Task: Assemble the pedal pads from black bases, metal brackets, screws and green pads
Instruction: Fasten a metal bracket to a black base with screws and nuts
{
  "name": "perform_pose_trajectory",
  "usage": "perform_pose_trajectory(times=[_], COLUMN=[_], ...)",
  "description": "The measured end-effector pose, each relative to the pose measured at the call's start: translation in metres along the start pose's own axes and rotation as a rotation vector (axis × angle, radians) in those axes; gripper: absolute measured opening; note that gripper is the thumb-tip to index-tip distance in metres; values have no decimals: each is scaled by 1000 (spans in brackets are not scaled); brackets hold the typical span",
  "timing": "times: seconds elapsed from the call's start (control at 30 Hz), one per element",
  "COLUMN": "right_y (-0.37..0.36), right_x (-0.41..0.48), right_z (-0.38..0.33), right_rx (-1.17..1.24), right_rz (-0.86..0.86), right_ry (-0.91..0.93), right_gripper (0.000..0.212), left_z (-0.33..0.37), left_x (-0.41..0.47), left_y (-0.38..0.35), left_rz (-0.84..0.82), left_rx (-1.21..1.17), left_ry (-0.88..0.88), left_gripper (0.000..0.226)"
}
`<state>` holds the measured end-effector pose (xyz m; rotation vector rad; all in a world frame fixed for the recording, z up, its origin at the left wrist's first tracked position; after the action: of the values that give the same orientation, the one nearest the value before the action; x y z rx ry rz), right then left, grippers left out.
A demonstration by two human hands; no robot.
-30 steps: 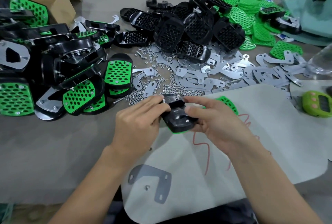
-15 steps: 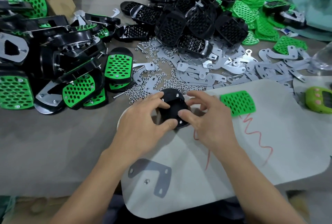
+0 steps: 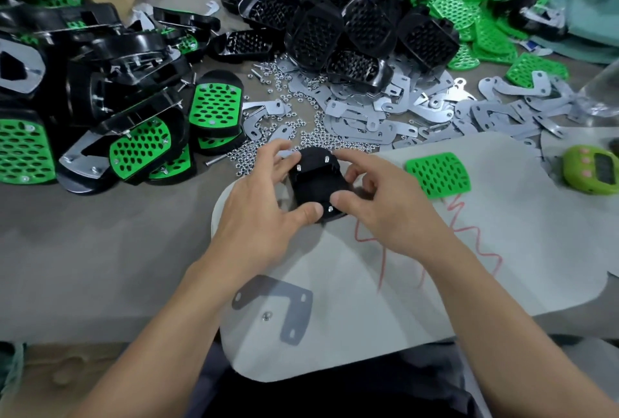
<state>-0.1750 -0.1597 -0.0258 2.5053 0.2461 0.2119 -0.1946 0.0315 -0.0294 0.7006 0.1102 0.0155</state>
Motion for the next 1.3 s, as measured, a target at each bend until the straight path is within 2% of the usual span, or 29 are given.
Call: perform_pose_trajectory(times=[0.07, 0.17, 0.33, 0.47, 0.57, 0.67, 0.8, 0.93, 1.0, 1.07, 1.17, 1.3], right_y=[23, 57, 50, 33, 33, 34, 36, 62, 73, 70, 49, 43], right_x=[-4, 0, 50, 91, 99, 95, 90, 90, 90, 92, 90, 92], right_z=[5, 13, 15, 7, 3, 1, 3, 16, 18, 12, 2, 4], right_rx=[41, -136, -318, -493, -533, -493, -470, -495, -441, -452, -657, -680], right_rz=[122, 288, 110, -29, -26, 32, 95, 342, 382, 259, 28, -30], right_ry=[-25, -61, -76, -14, -27, -38, -56, -159, -166, -86, 13, -38], right_gripper=[47, 44, 37, 42, 26, 14, 17, 22, 27, 23, 22, 23], left_z=[0, -2, -2, -5, -5, -5, -5, -5, -4, -5, -6, -5], left_x=[2, 3, 2, 3, 3, 3, 5, 4, 4, 6, 7, 6], left_y=[0, 1, -1, -2, 0, 1, 2, 3, 3, 3, 3, 3], left_rz=[-9, -9, -12, -23, -16, -17, -18, -28, -28, -35, -42, -27], left_rx=[28, 60, 79, 48, 46, 37, 52, 36, 34, 29, 36, 33], left_ry=[-14, -17, -57, -42, -21, -27, -28, -17, -8, 1, 13, -1], left_gripper=[78, 76, 79, 84, 84, 82, 81, 81, 81, 82, 83, 82])
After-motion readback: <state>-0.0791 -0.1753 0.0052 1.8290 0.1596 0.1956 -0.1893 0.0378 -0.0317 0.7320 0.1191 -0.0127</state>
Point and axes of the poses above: each hand's wrist, its own x-axis towards the middle knuckle, its own y-axis out of the back of the hand, z = x × y, the point moved 4 cm from there along x, towards the middle knuckle, and after that the axes turned 7 degrees about y, right-handed, at the moved point
